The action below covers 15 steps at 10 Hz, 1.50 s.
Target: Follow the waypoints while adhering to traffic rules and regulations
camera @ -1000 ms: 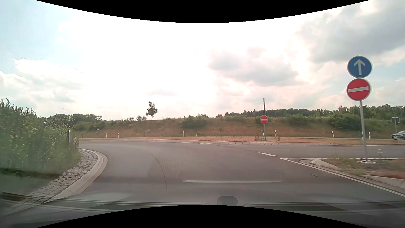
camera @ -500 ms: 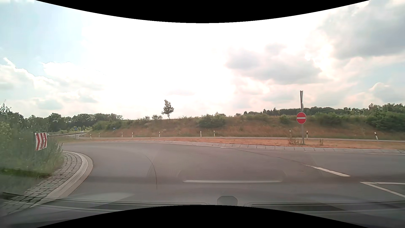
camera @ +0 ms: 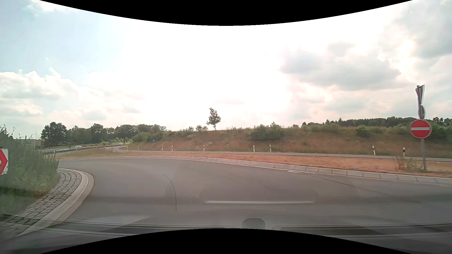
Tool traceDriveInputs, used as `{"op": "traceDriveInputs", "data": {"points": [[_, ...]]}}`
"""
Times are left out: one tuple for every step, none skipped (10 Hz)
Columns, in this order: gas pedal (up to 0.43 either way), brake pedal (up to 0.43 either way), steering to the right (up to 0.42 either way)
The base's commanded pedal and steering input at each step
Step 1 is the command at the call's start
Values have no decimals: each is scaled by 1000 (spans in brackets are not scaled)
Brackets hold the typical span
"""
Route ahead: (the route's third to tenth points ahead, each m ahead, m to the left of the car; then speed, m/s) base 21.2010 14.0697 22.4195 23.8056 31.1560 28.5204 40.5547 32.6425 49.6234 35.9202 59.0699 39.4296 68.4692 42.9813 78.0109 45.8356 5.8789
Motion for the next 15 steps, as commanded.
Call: {"op": "traceDriveInputs", "data": {"points": [[130,0,-213],[130,0,-224],[130,0,-231],[130,0,-236],[130,0,-240],[130,0,-241],[130,0,-241],[118,0,-241],[118,0,-241],[118,0,-241],[118,0,-241],[118,0,-241],[118,0,-241],[118,0,-244],[118,0,-247]]}}
